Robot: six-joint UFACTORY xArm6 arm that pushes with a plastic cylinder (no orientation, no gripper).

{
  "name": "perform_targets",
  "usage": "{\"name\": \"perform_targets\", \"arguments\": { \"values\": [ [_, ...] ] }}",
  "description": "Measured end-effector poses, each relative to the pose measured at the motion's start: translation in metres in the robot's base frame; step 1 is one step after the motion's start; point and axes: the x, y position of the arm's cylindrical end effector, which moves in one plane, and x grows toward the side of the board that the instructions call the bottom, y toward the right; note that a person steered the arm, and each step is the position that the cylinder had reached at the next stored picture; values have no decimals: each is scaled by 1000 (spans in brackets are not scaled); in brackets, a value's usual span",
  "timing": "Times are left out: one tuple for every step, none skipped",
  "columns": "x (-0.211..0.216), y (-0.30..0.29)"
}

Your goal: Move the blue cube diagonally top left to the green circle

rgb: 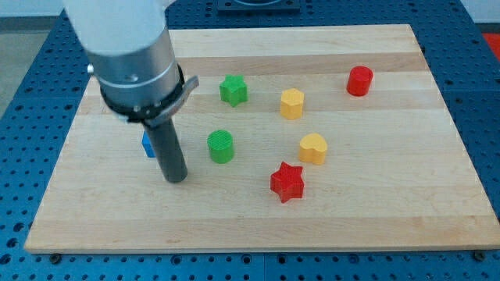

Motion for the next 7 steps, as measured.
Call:
{"name": "perform_targets", "arguments": {
  "values": [
    [38, 0],
    [40, -10],
    [26, -24],
    [8, -27],
    [-5, -27],
    [-10, -26],
    [-20, -26]
  ]
}}
